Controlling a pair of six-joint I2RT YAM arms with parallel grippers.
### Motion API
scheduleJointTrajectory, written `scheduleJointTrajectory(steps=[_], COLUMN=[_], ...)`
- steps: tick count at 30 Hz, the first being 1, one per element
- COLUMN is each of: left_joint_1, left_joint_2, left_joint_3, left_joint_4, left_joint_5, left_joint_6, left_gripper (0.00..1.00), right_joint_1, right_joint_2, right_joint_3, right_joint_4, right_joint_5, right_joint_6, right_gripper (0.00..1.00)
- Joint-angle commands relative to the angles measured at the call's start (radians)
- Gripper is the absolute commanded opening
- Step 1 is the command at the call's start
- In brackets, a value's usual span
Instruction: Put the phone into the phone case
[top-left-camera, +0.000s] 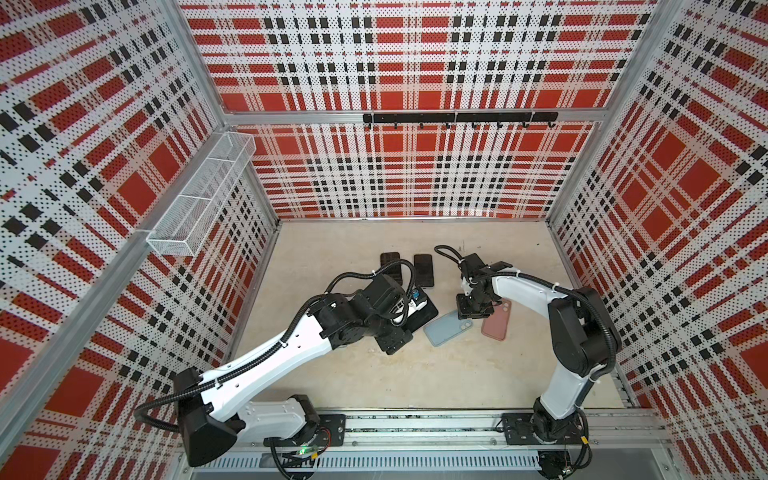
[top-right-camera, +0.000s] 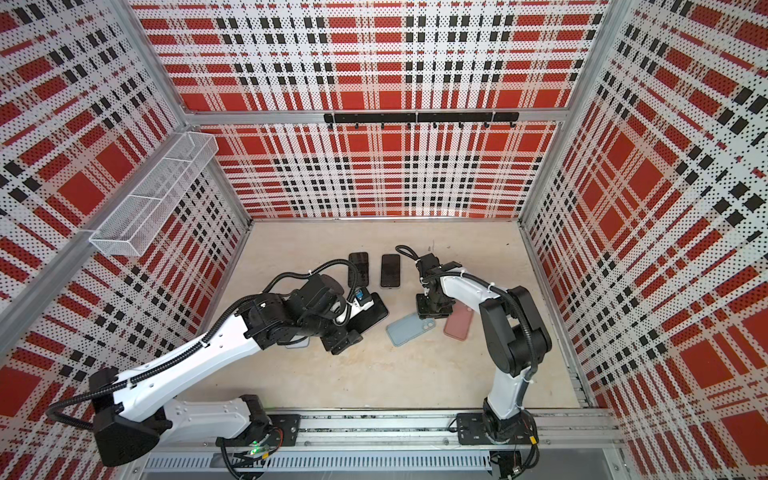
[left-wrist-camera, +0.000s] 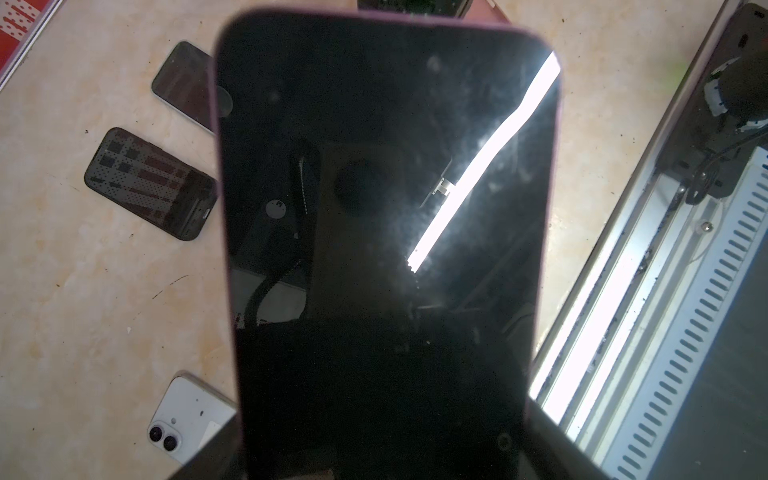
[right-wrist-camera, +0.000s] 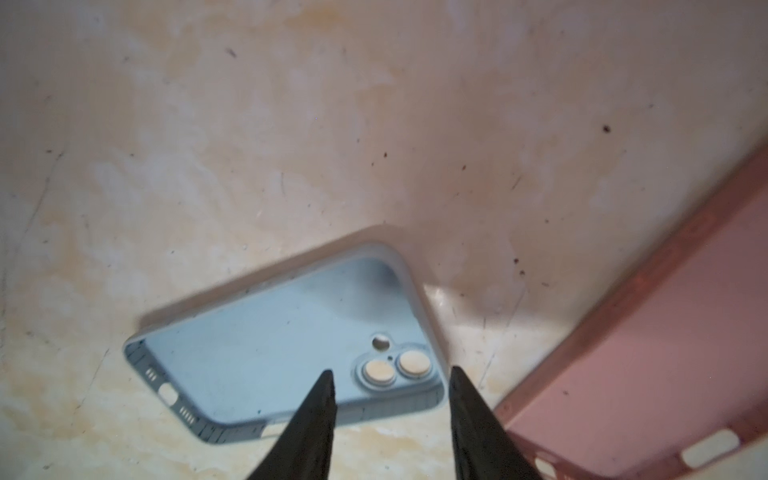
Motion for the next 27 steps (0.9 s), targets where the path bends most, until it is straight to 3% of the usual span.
scheduleJointTrajectory(steps=[1, 9, 18, 27], left_joint_1=[0.008, 0.009, 0.009, 0.010], left_joint_2=[-0.031, -0.045, -0.062, -0.095], left_joint_3=[-0.002, -0.010, -0.011, -0.020], left_joint_4=[0.011, 0.011, 0.022, 0.051], left_joint_5=[0.013, 0.008, -0.002, -0.011], left_joint_6=[-0.015, -0.017, -0.018, -0.009], left_gripper=[0.36, 0.37, 0.37, 0.38], right_joint_1=[0.005, 0.004, 0.014, 0.096], right_joint_2=[0.020, 0.090, 0.071, -0.041], right_joint_3=[0.032, 0.056, 0.003, -0.076], right_joint_4=[0.049, 0.071, 0.073, 0.050], right_joint_5=[0.058, 0.056, -0.022, -0.043], right_joint_6=[-0.005, -0.002, 0.074, 0.274], right_gripper=[0.44, 0.41, 0.14, 0.00])
